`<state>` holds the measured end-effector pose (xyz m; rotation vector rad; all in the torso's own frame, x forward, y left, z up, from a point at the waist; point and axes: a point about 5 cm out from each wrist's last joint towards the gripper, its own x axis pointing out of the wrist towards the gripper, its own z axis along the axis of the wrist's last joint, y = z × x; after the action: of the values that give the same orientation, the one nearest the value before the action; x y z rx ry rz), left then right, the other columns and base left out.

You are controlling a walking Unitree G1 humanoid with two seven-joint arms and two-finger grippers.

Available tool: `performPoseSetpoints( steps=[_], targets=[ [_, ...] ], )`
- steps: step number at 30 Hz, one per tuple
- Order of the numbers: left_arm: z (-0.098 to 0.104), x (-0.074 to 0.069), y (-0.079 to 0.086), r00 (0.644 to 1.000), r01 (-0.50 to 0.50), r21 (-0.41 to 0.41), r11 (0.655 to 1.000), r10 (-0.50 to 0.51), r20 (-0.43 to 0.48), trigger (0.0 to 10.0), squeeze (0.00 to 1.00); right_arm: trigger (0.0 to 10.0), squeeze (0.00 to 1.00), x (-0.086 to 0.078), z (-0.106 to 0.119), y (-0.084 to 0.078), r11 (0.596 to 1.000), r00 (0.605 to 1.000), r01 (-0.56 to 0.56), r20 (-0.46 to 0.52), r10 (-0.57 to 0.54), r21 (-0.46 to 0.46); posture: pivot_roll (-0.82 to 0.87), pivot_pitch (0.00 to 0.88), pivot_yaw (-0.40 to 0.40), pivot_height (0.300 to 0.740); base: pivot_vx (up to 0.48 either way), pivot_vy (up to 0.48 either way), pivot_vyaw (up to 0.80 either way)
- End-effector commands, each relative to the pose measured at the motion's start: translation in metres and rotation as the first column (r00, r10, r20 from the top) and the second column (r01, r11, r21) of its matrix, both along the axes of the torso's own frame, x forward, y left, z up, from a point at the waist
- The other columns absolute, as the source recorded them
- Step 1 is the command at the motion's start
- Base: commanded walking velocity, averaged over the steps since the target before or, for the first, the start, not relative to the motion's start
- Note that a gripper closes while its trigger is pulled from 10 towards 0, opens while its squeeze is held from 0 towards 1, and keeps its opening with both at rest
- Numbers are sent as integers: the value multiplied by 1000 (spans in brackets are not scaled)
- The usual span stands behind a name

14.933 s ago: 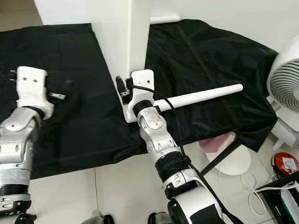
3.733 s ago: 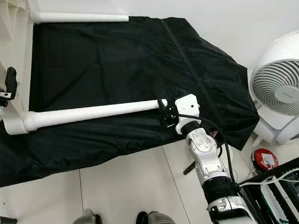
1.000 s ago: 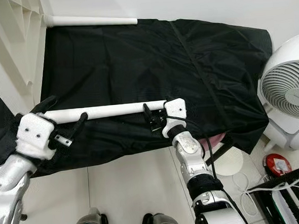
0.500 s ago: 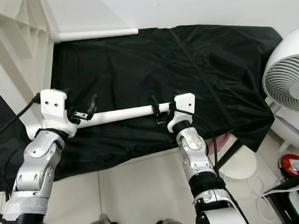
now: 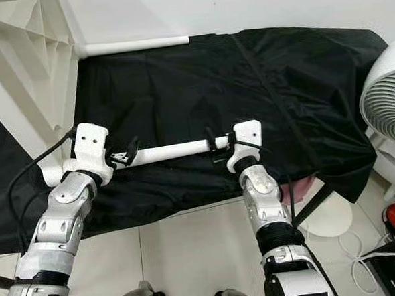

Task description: Building children table

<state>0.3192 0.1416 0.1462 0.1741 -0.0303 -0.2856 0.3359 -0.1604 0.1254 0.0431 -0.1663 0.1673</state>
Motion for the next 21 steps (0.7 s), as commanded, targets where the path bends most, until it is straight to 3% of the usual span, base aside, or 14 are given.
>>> performPoseSetpoints(
  steps=[1,7,9,18,21],
  targets=[
    [1,3,6,996,-89,19,996,89,12,10000,0,10000,0,0,0,-1,999,1000,20,-17,-20,35,67,0,62,740,0,0,0],
    [-3,7,12,994,-101,-16,995,100,-48,10000,0,10000,0,-3,1,5,1000,1000,4,17,-5,17,52,0,91,740,0,0,0],
    [-6,5,12,995,-73,-13,997,72,-66,10000,0,10000,0,-1,2,7,998,1000,4,18,-5,55,50,1,98,740,0,0,0],
    [-4,5,19,999,-33,10,999,33,-19,10000,0,10000,0,-3,4,3,996,998,62,26,-64,62,48,15,48,740,0,0,0],
    [1,14,31,996,-89,-58,994,89,2,10000,0,10000,0,-10,1,-1,997,998,54,24,-55,54,60,18,30,740,0,0,0]
  ],
)
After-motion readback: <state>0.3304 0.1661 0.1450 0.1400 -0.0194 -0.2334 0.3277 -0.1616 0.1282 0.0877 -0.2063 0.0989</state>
